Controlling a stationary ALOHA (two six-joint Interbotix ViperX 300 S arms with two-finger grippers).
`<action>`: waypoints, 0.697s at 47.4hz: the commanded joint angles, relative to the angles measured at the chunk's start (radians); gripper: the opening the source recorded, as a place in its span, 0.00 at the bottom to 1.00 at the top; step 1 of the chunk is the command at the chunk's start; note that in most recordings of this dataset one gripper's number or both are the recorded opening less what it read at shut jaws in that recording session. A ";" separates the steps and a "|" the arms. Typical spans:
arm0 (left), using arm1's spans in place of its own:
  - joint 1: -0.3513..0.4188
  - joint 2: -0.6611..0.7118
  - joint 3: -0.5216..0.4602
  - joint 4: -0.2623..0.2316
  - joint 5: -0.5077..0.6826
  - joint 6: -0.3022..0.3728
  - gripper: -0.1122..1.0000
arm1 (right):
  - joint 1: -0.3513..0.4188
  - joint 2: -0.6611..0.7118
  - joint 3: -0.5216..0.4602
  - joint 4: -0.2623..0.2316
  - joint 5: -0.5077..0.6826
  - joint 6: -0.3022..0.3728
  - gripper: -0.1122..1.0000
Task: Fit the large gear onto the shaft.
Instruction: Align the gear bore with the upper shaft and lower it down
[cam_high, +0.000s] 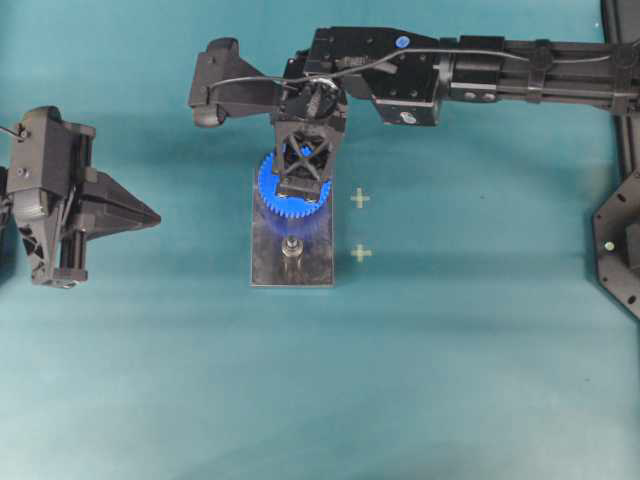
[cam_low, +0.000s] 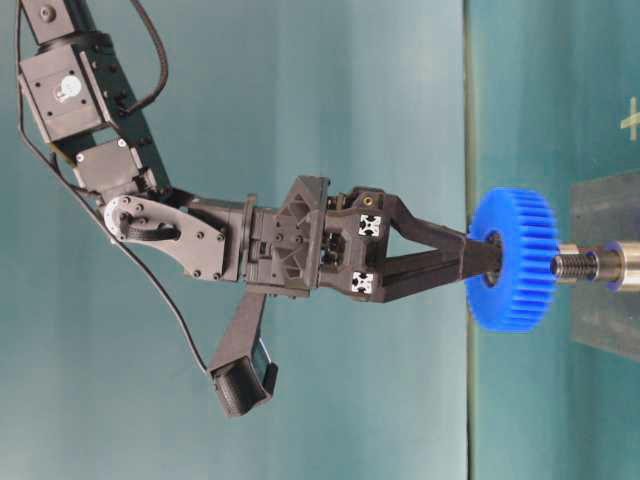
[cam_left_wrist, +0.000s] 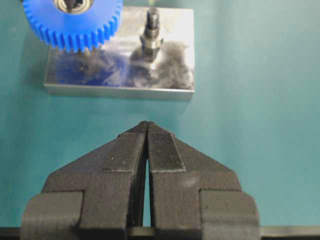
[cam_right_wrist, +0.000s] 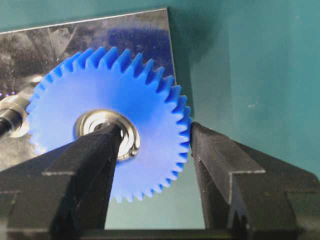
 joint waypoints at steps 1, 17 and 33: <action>0.000 -0.003 -0.011 0.002 -0.005 0.000 0.10 | -0.002 -0.018 -0.028 0.002 -0.009 -0.008 0.62; 0.000 -0.003 -0.014 0.002 -0.005 -0.002 0.10 | 0.000 -0.018 -0.040 0.003 0.008 -0.005 0.63; 0.000 -0.002 -0.014 0.002 -0.005 -0.002 0.10 | 0.017 -0.072 0.026 0.035 0.031 -0.009 0.63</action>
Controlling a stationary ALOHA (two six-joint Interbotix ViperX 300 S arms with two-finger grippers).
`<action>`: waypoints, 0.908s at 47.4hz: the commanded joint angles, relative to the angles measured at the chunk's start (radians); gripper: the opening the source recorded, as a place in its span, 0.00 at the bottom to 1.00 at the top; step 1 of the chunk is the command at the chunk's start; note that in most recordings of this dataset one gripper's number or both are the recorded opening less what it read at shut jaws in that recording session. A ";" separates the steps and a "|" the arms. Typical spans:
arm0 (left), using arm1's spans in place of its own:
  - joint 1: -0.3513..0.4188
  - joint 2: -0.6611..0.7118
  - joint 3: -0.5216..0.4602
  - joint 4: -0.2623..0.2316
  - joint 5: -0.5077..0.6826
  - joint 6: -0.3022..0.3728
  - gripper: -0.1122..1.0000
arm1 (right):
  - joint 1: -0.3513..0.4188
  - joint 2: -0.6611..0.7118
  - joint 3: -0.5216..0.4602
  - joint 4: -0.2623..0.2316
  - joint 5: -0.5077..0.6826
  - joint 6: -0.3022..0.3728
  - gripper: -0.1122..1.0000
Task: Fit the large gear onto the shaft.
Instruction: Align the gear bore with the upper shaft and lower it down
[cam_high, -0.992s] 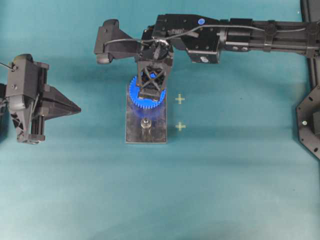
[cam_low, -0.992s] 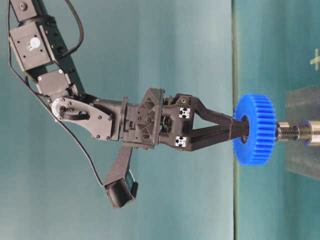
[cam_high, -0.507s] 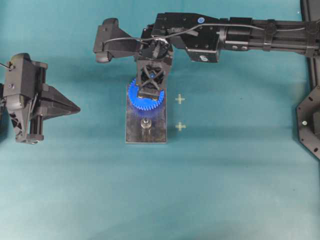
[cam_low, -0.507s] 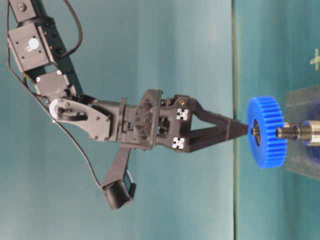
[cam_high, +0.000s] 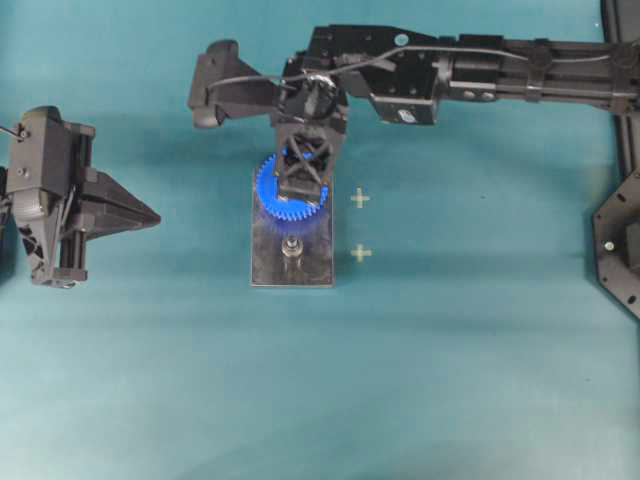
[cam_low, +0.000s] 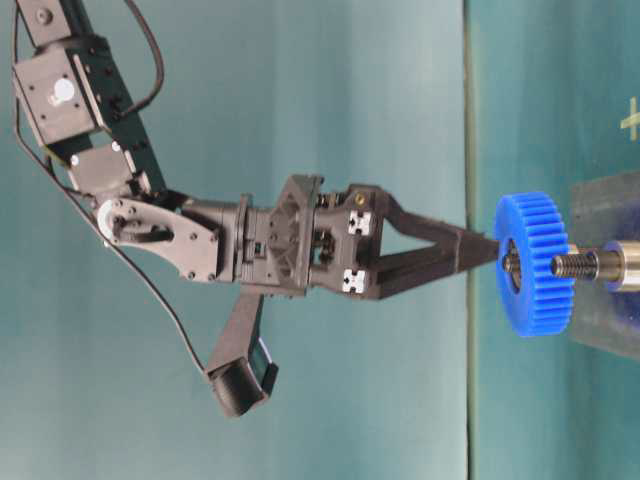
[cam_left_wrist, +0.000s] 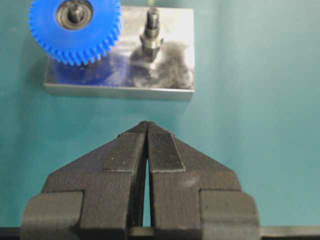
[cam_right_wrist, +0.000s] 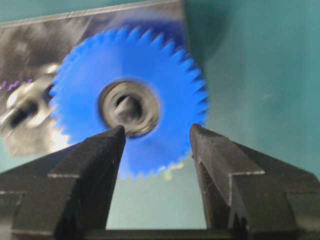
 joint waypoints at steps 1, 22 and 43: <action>0.000 -0.003 -0.014 0.002 -0.005 -0.002 0.10 | 0.006 -0.061 0.018 0.006 -0.003 -0.011 0.63; 0.000 -0.003 -0.008 0.002 -0.012 -0.005 0.10 | 0.020 -0.063 0.054 0.008 -0.066 -0.009 0.63; 0.000 -0.003 -0.003 0.002 -0.012 -0.009 0.10 | 0.023 0.000 -0.057 0.009 -0.063 -0.011 0.63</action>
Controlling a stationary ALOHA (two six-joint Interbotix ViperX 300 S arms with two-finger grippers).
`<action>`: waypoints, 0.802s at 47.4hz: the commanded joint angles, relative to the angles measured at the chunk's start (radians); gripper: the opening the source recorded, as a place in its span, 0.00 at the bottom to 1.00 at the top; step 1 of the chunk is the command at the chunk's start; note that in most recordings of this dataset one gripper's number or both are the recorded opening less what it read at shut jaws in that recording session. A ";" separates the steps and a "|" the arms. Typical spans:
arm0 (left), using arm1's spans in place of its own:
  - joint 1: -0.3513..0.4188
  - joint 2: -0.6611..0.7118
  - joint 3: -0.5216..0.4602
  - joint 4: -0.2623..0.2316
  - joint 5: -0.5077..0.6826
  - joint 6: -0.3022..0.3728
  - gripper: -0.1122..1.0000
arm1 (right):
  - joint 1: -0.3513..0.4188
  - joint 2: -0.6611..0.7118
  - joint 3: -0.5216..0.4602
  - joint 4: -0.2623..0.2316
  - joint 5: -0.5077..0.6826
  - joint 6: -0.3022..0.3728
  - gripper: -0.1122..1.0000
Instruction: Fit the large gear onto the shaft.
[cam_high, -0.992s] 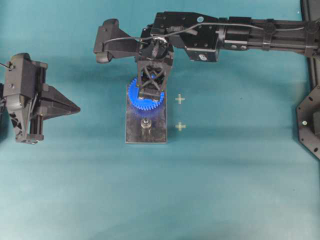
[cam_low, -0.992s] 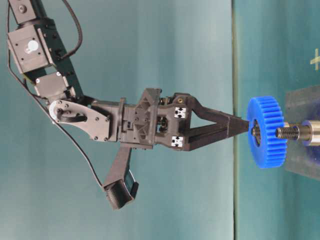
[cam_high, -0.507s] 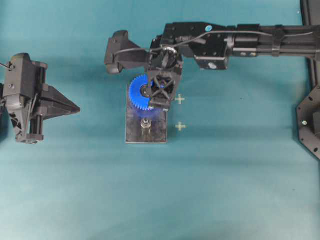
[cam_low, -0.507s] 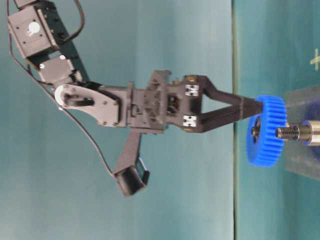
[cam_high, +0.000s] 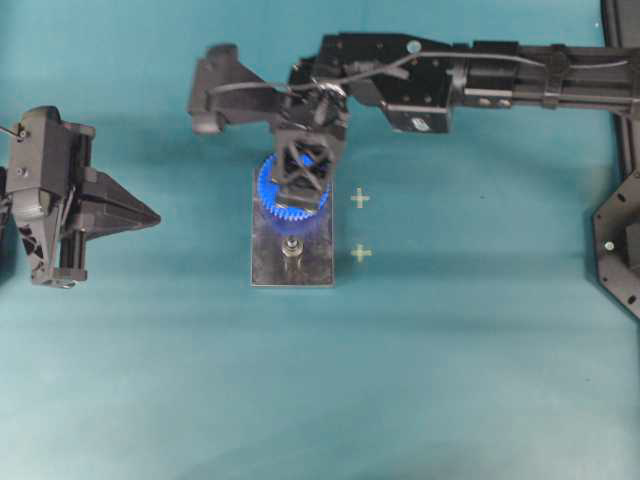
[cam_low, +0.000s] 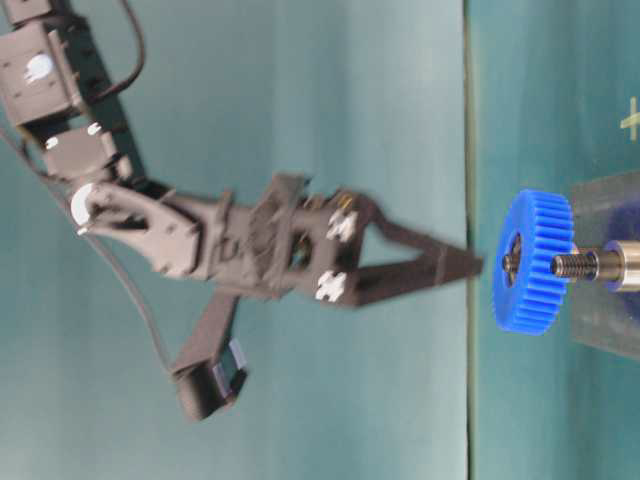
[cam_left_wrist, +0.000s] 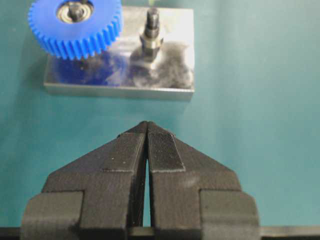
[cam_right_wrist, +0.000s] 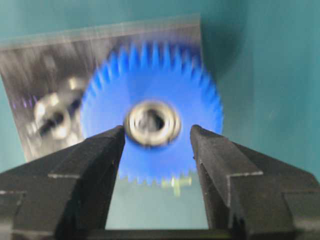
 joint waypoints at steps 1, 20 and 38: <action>-0.002 -0.003 -0.009 0.002 -0.009 -0.005 0.10 | 0.009 0.003 -0.028 0.003 0.005 -0.011 0.63; -0.002 -0.005 -0.002 0.002 -0.012 -0.006 0.10 | 0.049 0.048 -0.067 0.003 0.000 -0.009 0.64; -0.002 -0.005 0.000 0.002 -0.017 -0.005 0.10 | 0.078 0.058 -0.071 0.002 0.020 0.002 0.64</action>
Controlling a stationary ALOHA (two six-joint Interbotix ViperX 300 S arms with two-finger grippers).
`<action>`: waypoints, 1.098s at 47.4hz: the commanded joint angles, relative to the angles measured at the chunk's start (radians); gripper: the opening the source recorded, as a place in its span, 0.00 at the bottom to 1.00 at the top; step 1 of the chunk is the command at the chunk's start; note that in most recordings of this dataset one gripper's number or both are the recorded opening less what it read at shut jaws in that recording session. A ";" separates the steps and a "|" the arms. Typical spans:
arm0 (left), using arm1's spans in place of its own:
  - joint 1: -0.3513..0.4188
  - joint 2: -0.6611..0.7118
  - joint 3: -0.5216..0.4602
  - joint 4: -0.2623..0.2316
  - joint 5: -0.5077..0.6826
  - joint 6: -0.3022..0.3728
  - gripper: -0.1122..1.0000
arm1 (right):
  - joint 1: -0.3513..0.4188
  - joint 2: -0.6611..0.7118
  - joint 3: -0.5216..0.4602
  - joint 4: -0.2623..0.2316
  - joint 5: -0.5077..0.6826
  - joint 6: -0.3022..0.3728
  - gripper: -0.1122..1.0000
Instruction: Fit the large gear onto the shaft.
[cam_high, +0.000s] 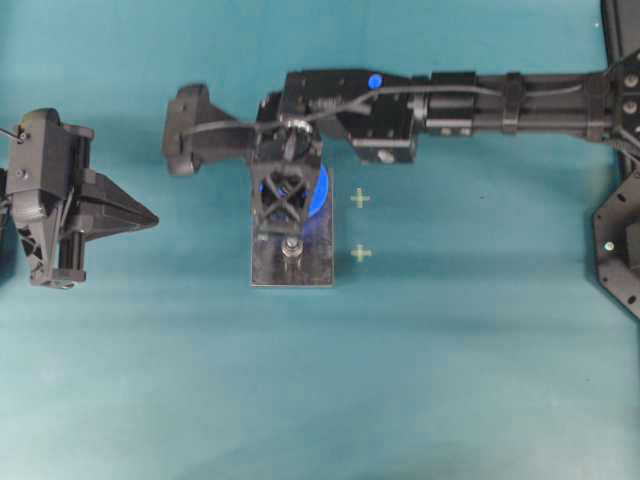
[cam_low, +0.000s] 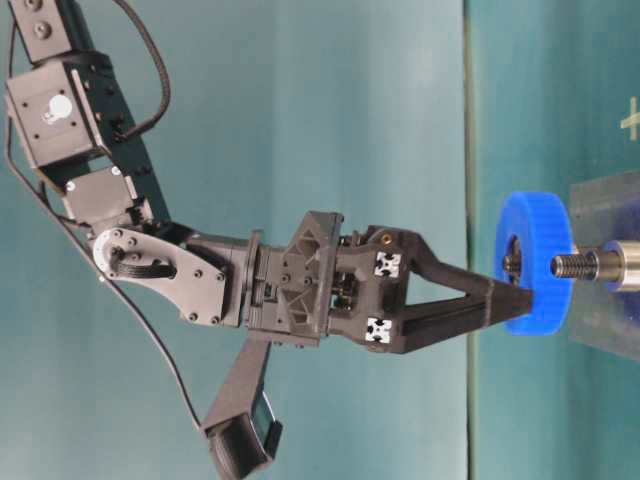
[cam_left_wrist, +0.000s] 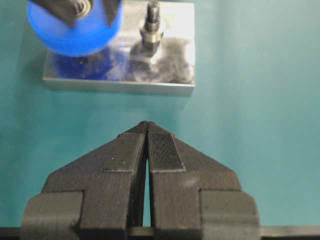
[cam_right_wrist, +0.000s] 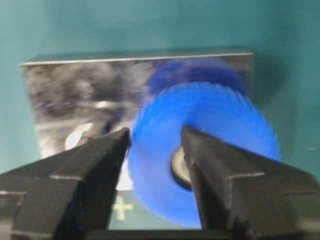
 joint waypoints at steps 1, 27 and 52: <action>0.000 -0.003 -0.011 0.003 -0.009 -0.003 0.10 | 0.006 -0.011 -0.015 0.002 0.000 0.000 0.64; 0.000 -0.034 -0.005 0.003 -0.009 -0.005 0.10 | -0.064 -0.086 -0.051 -0.003 0.097 -0.002 0.65; 0.000 -0.037 0.003 0.003 -0.009 -0.006 0.10 | -0.069 -0.098 0.120 0.014 0.051 -0.018 0.70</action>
